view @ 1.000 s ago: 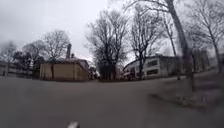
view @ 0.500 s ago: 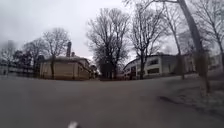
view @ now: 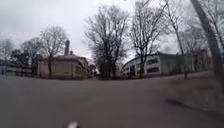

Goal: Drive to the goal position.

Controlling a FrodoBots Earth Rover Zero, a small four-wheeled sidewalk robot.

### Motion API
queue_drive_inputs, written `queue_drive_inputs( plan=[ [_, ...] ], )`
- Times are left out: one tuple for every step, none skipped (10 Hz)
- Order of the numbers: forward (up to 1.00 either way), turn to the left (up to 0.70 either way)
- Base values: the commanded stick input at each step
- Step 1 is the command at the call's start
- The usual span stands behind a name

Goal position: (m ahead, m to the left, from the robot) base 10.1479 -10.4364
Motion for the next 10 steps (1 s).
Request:
queue_drive_inputs(
  plan=[
    [1.00,-0.40],
    [1.00,-0.40],
    [1.00,-0.40],
    [1.00,-0.40],
    [1.00,-0.40],
    [1.00,-0.40],
    [1.00,-0.40],
    [1.00,-0.40],
    [1.00,-0.40],
    [1.00,-0.40]
  ],
)
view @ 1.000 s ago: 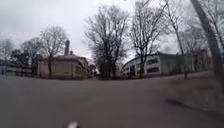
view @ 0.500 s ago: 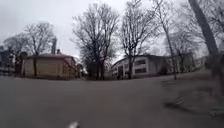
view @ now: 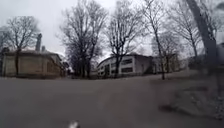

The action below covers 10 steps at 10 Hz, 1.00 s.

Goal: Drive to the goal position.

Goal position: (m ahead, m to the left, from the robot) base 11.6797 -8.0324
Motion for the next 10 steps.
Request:
queue_drive_inputs(
  plan=[
    [1.00,-0.40],
    [1.00,-0.40],
    [1.00,-0.40],
    [1.00,-0.40],
    [1.00,-0.40],
    [1.00,-0.16],
    [1.00,0.00],
    [1.00,0.00],
    [1.00,0.00],
    [1.00,0.00]
  ],
)
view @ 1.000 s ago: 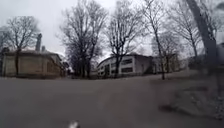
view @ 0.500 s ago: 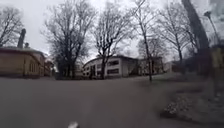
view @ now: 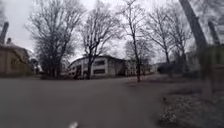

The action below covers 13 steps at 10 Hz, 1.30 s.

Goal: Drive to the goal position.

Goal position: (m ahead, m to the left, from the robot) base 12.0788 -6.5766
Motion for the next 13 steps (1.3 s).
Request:
queue_drive_inputs(
  plan=[
    [1.00,0.00],
    [1.00,0.00],
    [1.00,0.00],
    [1.00,0.00],
    [1.00,0.00],
    [1.00,-0.09],
    [1.00,-0.33],
    [1.00,-0.40],
    [1.00,-0.40],
    [1.00,-0.40],
    [1.00,-0.40],
    [1.00,-0.40],
    [1.00,-0.40]
  ],
)
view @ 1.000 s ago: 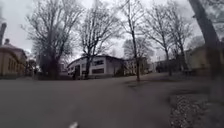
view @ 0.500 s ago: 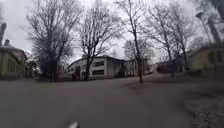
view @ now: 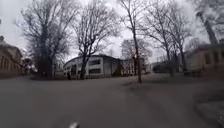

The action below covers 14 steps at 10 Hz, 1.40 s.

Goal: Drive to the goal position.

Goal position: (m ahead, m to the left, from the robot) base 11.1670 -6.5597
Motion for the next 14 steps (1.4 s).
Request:
queue_drive_inputs(
  plan=[
    [1.00,-0.40],
    [1.00,-0.40],
    [1.00,-0.40],
    [1.00,-0.40],
    [1.00,-0.40],
    [1.00,-0.40],
    [1.00,-0.40],
    [1.00,-0.40],
    [1.00,-0.40],
    [1.00,-0.40],
    [1.00,-0.40],
    [1.00,-0.17],
    [1.00,0.00],
    [1.00,0.00]
  ],
)
